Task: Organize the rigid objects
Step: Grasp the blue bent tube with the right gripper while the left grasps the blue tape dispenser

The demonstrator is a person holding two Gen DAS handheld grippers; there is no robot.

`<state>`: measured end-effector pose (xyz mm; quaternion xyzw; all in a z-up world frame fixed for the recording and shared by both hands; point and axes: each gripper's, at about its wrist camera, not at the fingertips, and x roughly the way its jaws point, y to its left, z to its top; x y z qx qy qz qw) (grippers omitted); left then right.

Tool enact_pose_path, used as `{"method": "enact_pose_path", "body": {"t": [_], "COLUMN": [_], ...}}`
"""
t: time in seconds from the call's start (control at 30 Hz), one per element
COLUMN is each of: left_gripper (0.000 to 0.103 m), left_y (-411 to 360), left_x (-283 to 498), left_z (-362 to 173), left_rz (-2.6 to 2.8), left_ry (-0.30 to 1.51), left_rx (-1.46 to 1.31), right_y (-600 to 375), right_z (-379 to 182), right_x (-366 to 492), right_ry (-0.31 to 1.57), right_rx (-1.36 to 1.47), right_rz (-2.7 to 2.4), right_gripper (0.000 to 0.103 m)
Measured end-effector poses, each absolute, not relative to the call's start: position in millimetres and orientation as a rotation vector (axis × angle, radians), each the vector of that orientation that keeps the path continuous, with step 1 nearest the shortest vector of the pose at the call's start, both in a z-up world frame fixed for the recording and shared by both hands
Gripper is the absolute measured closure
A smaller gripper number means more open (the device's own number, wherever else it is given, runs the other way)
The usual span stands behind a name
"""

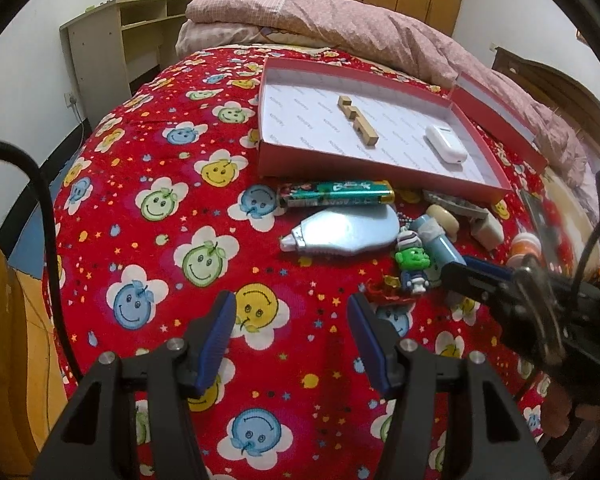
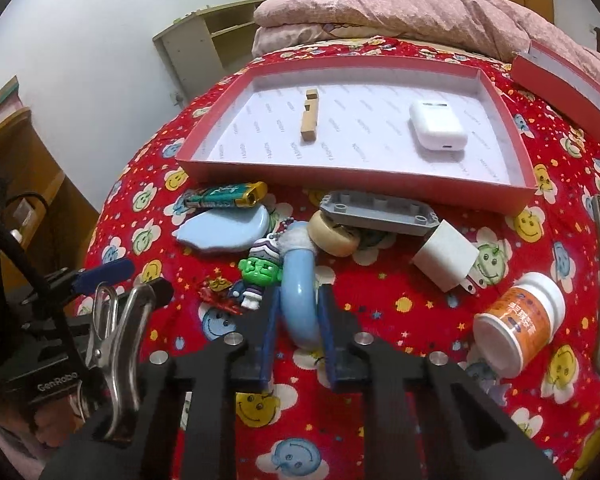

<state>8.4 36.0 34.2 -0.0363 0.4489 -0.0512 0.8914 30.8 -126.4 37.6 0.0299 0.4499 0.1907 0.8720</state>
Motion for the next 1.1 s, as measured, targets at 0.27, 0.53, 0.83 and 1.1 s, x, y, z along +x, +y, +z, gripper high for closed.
{"method": "enact_pose_path", "body": {"t": [0.27, 0.53, 0.83, 1.1], "left_gripper": [0.032, 0.019, 0.011, 0.009], "left_y": [33.9, 20.0, -7.1, 0.9], "left_x": [16.3, 36.8, 62.1, 73.1], "left_z": [36.1, 39.1, 32.2, 25.7], "left_rz": [-0.115, -0.108, -0.069, -0.027], "left_ry": [0.928, 0.902, 0.911, 0.906], "left_rx": [-0.099, -0.128, -0.093, -0.194], "right_y": [-133.6, -159.1, -168.0, -168.1], "right_z": [46.3, 37.1, 17.0, 15.5], "right_x": [15.1, -4.2, -6.4, -12.5], "right_ry": [0.901, 0.94, 0.959, 0.923], "right_rx": [0.016, 0.07, 0.137, 0.118], "right_rz": [0.377, 0.376, 0.41, 0.421], "right_gripper": [0.084, 0.084, 0.084, 0.084]}}
